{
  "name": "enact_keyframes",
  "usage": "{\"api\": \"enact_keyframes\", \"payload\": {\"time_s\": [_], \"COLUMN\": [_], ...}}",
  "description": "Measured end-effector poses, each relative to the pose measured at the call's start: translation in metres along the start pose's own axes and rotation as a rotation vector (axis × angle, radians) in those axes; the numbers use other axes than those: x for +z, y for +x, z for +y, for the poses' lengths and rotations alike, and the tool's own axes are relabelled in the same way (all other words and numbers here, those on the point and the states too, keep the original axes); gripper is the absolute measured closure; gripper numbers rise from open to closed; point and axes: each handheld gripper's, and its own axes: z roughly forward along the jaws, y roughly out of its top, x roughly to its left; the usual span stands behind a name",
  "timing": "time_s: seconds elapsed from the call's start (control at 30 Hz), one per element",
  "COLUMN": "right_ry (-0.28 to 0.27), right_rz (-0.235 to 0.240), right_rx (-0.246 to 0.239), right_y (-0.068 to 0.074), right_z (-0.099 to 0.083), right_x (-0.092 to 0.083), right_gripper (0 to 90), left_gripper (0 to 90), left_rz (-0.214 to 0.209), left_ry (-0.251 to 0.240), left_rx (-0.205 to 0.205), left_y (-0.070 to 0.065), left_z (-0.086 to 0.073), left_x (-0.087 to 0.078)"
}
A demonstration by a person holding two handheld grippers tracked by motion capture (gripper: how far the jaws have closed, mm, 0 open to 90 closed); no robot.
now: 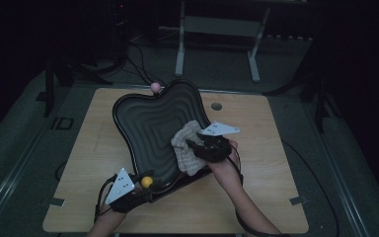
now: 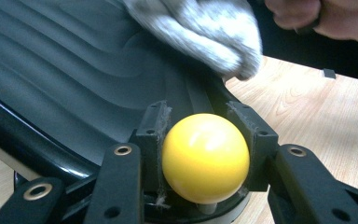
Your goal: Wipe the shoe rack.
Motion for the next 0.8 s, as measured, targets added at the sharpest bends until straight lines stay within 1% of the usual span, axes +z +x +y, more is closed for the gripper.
{"api": "enact_keyframes", "payload": {"time_s": [0.13,0.3,0.33,0.4,0.47,0.53,0.63,0.7,0.73,0.77,0.8], "right_ry": [-0.030,-0.072,-0.078,-0.079,-0.078,-0.069,-0.039,-0.013,-0.003,-0.003,0.012], "right_rz": [0.003,-0.015,-0.021,-0.016,-0.025,-0.027,-0.049,-0.067,-0.070,-0.070,-0.078], "right_rx": [-0.004,0.006,0.010,0.019,0.015,0.017,0.012,0.008,0.007,0.007,0.004], "right_y": [-0.001,-0.003,-0.004,-0.005,-0.004,-0.002,-0.002,-0.003,-0.004,-0.004,-0.004], "right_z": [0.027,0.062,0.069,0.081,0.092,0.100,0.107,0.108,0.108,0.108,0.108], "right_x": [0.006,0.016,0.018,0.025,0.031,0.040,0.054,0.065,0.069,0.069,0.074], "right_gripper": [62.0,62.3,62.4,62.3,62.2,62.3,62.2,62.1,62.2,62.2,62.0], "left_gripper": [59.4,59.4,59.4,59.4,59.4,59.4,59.4,59.4,59.4,59.4,59.4], "left_rz": [-0.001,-0.004,-0.004,-0.005,-0.005,-0.005,-0.006,-0.005,-0.006,-0.006,-0.008], "left_ry": [-0.001,-0.004,-0.004,-0.002,-0.004,-0.002,-0.001,-0.003,-0.002,-0.002,-0.002], "left_rx": [0.002,0.004,0.004,0.004,0.005,0.004,0.005,0.005,0.005,0.005,0.005], "left_y": [0.000,0.001,0.001,0.001,0.001,0.001,0.001,0.001,0.001,0.001,0.001], "left_z": [0.000,-0.001,-0.001,0.000,0.000,0.000,0.000,0.000,0.000,0.000,0.000], "left_x": [0.000,0.000,0.000,0.000,0.000,0.000,0.000,0.000,0.000,0.000,0.000]}}
